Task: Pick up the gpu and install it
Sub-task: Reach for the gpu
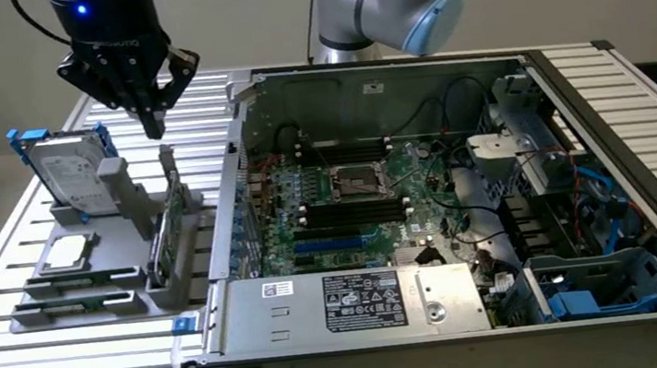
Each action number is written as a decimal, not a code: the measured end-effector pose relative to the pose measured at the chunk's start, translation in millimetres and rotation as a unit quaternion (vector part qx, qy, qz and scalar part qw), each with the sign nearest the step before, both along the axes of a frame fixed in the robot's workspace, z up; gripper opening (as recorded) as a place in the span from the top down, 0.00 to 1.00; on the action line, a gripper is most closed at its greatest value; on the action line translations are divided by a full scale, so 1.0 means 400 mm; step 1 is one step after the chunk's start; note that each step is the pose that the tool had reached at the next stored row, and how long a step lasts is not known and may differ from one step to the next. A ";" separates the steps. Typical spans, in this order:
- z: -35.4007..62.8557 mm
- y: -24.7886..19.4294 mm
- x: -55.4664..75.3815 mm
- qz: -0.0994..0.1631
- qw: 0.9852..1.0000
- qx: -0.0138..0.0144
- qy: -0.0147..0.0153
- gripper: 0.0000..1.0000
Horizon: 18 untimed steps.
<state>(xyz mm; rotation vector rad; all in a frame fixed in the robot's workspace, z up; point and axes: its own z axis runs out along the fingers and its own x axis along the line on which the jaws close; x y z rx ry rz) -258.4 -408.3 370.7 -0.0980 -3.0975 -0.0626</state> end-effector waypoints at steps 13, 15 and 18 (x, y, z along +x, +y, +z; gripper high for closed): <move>-0.007 -0.007 -0.031 0.021 1.000 0.000 0.001 0.89; -0.007 -0.008 -0.033 0.025 1.000 -0.001 0.001 0.89; -0.007 -0.009 -0.035 0.032 0.999 -0.003 0.001 0.89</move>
